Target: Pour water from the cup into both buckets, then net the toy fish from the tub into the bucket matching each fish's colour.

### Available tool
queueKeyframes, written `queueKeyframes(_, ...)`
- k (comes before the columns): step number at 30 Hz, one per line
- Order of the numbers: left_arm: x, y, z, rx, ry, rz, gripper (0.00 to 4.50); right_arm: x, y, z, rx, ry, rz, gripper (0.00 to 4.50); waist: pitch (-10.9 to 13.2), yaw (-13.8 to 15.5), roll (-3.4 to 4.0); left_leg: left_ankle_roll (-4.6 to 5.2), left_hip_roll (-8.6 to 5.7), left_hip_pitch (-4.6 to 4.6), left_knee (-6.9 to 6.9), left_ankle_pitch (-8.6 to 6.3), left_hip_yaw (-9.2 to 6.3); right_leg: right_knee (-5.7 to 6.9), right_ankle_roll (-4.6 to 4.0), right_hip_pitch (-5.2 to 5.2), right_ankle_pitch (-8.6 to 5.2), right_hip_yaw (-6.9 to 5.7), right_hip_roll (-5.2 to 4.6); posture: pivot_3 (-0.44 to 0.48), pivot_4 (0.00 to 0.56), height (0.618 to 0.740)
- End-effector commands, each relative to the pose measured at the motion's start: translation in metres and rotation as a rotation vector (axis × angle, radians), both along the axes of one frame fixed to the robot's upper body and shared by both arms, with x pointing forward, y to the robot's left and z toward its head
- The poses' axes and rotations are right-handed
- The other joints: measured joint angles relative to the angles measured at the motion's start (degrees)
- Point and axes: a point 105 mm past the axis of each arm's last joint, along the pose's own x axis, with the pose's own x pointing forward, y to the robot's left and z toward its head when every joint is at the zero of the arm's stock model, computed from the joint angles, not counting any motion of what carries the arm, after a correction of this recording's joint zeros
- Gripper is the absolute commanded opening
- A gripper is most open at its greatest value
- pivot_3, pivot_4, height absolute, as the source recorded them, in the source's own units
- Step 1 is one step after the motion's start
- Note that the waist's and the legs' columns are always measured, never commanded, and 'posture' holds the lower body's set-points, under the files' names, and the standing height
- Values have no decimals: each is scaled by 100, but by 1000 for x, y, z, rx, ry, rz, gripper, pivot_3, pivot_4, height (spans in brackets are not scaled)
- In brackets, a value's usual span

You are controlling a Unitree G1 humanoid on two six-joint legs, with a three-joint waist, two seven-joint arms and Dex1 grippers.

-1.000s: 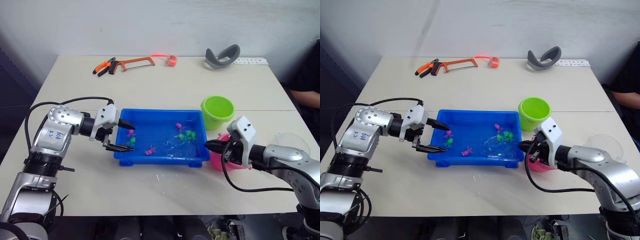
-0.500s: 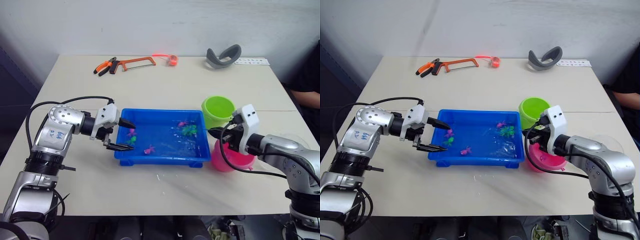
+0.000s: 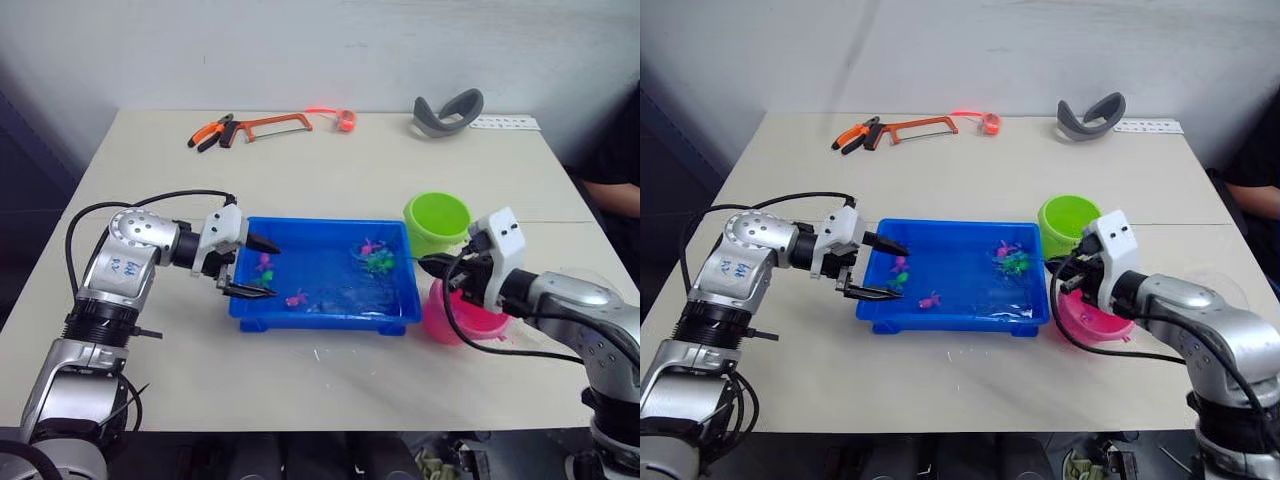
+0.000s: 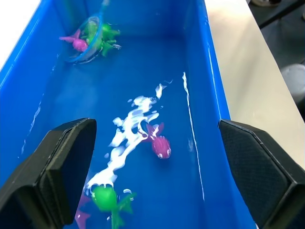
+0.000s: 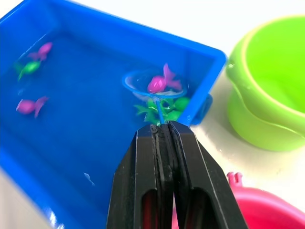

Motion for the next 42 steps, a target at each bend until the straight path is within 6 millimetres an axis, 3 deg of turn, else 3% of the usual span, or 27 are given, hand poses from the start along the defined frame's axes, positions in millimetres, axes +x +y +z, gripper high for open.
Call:
queueKeyframes(1, 2, -8, 8, -7, -35, -36, 4437, -12, 5, 14, -65, -106, 49, 0, 0, 0, 0, 0, -1, 0, 0, 0, 1, 0, 0, 0, 0, 1, 0, 0, 150, 740)
queueKeyframes(10, 2, -48, 12, -110, 20, -144, 4437, -53, 7, 32, -147, -280, 92, 0, 0, 9, -1, -4, -4, 0, 2, 2, -2, -2, 1, 4, 1, 2, 7, 0, 150, 740)
queueKeyframes(19, 6, -74, 22, -203, 97, -213, 4437, -101, -31, 40, -188, -353, -74, 0, -3, 147, 1, -9, -8, 4, 5, 8, -4, -2, 4, 11, 2, 3, 21, 0, 150, 740)
queueKeyframes(30, 9, -97, 15, -184, 92, -309, 4437, -177, -68, 34, -239, -257, -227, 0, -5, 142, 2, 8, -16, 9, -12, 5, -7, -20, 8, 19, 3, 9, 27, 0, 150, 740)
queueKeyframes(35, 9, -100, 14, -181, 90, -330, 4437, -184, -74, 29, -461, -259, -211, 0, -6, 67, 2, 11, -16, 14, -13, 0, 2, -20, 11, 19, 6, 17, 18, 0, 150, 740)
queueKeyframes(42, 11, -101, 15, -185, 81, -333, 4437, -174, -75, 22, -780, -300, -78, 0, -6, 103, 2, 3, -20, 10, -19, 0, 1, -23, 8, 11, 4, 16, 18, 0, 150, 740)
